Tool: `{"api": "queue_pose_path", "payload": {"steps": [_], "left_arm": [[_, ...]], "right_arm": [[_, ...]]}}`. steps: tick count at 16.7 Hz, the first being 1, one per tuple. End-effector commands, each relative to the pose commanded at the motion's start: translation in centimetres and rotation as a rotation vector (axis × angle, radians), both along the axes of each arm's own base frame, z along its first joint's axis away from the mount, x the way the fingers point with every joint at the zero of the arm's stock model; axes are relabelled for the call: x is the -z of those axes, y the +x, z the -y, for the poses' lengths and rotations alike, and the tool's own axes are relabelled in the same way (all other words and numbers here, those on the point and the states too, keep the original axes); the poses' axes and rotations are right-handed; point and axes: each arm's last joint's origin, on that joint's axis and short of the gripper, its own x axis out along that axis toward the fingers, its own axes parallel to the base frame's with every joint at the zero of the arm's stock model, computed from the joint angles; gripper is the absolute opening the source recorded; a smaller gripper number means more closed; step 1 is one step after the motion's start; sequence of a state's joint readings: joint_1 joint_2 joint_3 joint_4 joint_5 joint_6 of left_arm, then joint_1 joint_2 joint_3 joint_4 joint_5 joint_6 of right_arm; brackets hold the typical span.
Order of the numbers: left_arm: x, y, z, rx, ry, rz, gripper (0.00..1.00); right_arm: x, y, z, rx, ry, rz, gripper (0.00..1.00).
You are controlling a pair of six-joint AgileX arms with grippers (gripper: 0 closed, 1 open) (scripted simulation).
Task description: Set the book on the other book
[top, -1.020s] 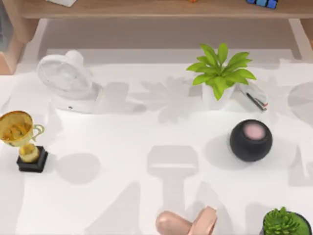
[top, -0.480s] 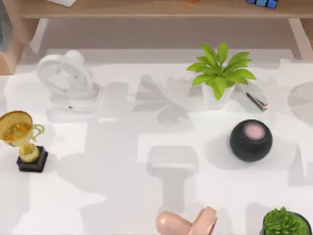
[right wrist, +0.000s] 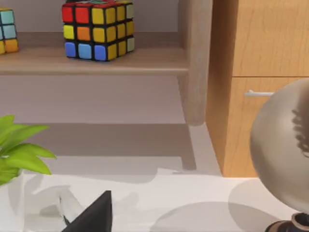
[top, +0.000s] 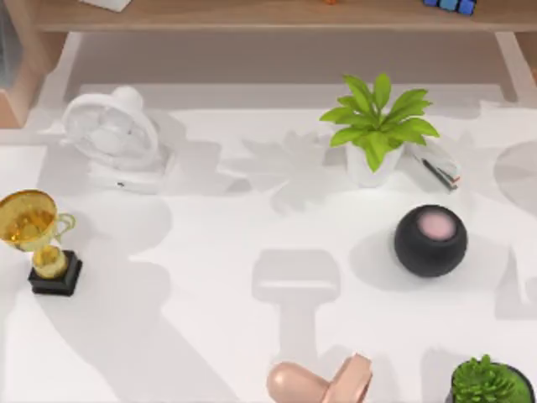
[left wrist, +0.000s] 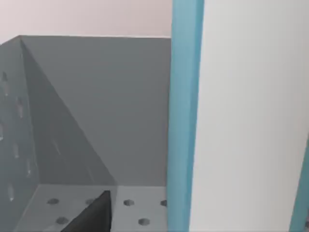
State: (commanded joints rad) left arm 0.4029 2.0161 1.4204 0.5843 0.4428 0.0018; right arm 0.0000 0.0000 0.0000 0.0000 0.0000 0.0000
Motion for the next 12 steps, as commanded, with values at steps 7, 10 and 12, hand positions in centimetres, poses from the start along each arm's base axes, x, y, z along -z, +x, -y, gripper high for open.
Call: {"api": "queue_pose_path", "payload": {"steps": [7, 10, 12], "left_arm": [[0.1, 0.4, 0.0, 0.001, 0.0, -0.001, 1.0], [0.1, 1.7, -0.1, 0.0, 0.0, 0.001, 1.0], [0.1, 2.6, -0.1, 0.0, 0.0, 0.0, 1.0]], "right_arm": [[0.0, 0.0, 0.0, 0.0, 0.0, 0.0, 1.0], [0.0, 0.0, 0.0, 0.0, 0.0, 0.0, 1.0], [0.0, 0.0, 0.0, 0.0, 0.0, 0.0, 1.0]]}}
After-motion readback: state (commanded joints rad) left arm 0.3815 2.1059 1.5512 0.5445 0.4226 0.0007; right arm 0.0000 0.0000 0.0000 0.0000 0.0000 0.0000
